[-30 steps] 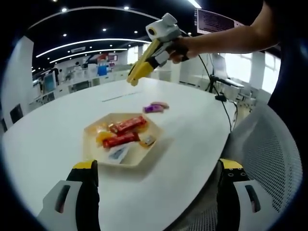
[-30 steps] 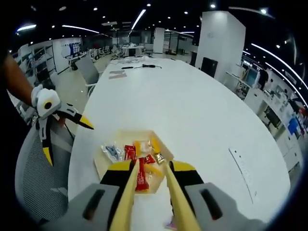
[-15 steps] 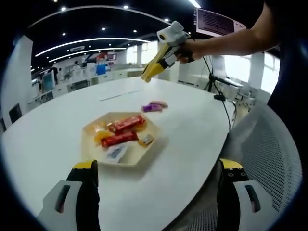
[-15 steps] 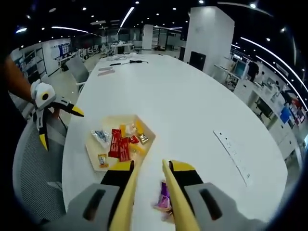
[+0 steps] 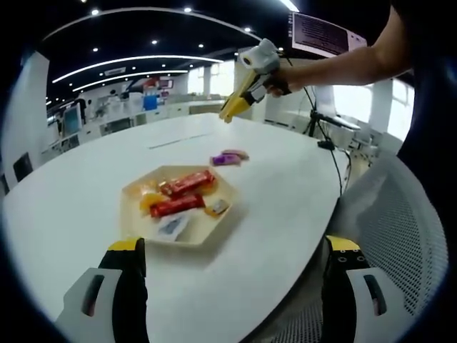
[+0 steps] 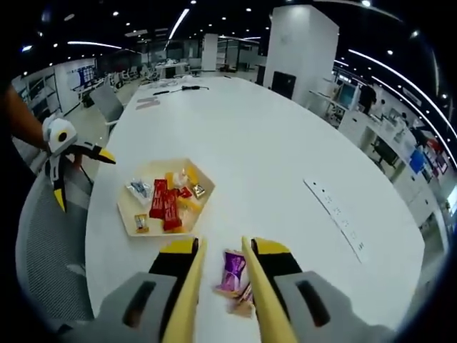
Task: Place the target food into the container with the food tongs after gripping and lifting it, then release it inside without dropping or visibly crushing the food.
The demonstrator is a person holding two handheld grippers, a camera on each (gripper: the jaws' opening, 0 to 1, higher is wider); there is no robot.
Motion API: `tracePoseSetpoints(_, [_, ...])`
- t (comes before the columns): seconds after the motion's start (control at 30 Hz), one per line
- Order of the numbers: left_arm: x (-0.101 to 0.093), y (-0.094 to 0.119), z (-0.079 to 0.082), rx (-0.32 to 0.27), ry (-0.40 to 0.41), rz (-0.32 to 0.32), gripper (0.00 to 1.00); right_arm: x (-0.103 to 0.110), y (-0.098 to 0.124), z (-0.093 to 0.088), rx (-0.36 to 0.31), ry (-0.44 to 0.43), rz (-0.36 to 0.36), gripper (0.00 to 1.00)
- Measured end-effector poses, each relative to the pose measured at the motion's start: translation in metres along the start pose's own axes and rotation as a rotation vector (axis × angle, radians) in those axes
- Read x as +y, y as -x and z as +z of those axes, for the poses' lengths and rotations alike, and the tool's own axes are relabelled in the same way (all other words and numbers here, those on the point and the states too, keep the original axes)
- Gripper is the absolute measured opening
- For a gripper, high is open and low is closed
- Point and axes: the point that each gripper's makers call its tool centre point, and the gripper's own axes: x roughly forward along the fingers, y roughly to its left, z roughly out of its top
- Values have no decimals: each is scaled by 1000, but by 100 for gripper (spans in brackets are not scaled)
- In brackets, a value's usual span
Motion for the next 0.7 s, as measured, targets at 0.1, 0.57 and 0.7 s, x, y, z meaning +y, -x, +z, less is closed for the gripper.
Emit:
tracePoseSetpoints(0.1, [-1,0,0,4,0,-2,99,-2,1,-4,9,-5,-2,28])
tracePoseSetpoints(0.57, [0,0,1,3,7,5,99,-9,-9,-25,41,-18,-13,28])
tracePoseSetpoints(0.7, [0,0,0,4,10,1,99,-13,-16,-35,37,-35,-24,28])
